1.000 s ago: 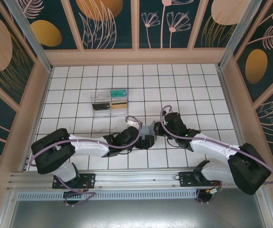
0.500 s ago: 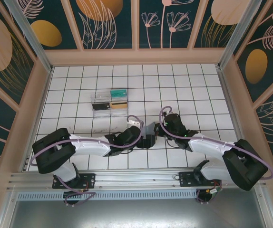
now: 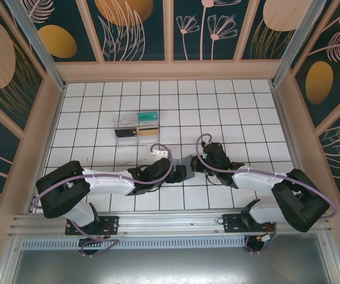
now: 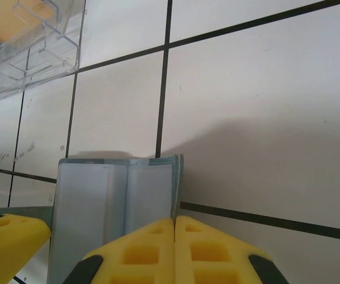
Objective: Take the credit cards out of the card holder
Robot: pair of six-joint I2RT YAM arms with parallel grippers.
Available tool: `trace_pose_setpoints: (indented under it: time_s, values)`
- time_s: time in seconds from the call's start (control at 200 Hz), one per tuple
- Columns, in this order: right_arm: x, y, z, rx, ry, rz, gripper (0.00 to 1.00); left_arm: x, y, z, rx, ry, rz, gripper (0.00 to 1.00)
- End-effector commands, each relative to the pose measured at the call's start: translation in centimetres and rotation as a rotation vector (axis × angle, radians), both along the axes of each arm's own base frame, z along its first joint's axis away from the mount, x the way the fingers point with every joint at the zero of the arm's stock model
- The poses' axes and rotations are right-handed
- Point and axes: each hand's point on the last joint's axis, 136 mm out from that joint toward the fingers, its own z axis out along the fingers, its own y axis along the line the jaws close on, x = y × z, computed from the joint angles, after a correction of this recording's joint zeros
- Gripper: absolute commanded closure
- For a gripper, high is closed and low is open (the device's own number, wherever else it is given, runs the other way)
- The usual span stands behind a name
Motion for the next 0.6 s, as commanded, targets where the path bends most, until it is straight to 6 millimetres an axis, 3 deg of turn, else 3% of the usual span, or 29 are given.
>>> trace_pose_setpoints:
  time_s: [0.0, 0.325, 0.596]
  values:
    - [-0.4, 0.1, -0.6, -0.003, 0.016, 0.022, 0.99, 0.0, 0.4, -0.3, 0.011, 0.009, 0.007, 0.04]
    - [-0.4, 0.3, -0.7, -0.003, 0.019, 0.028, 0.99, -0.4, -0.9, -0.9, 0.008, 0.034, -0.046, 0.05]
    - [-0.4, 0.3, -0.6, -0.002, 0.019, 0.029, 0.99, -0.3, -0.9, -0.4, -0.001, 0.025, -0.043, 0.04]
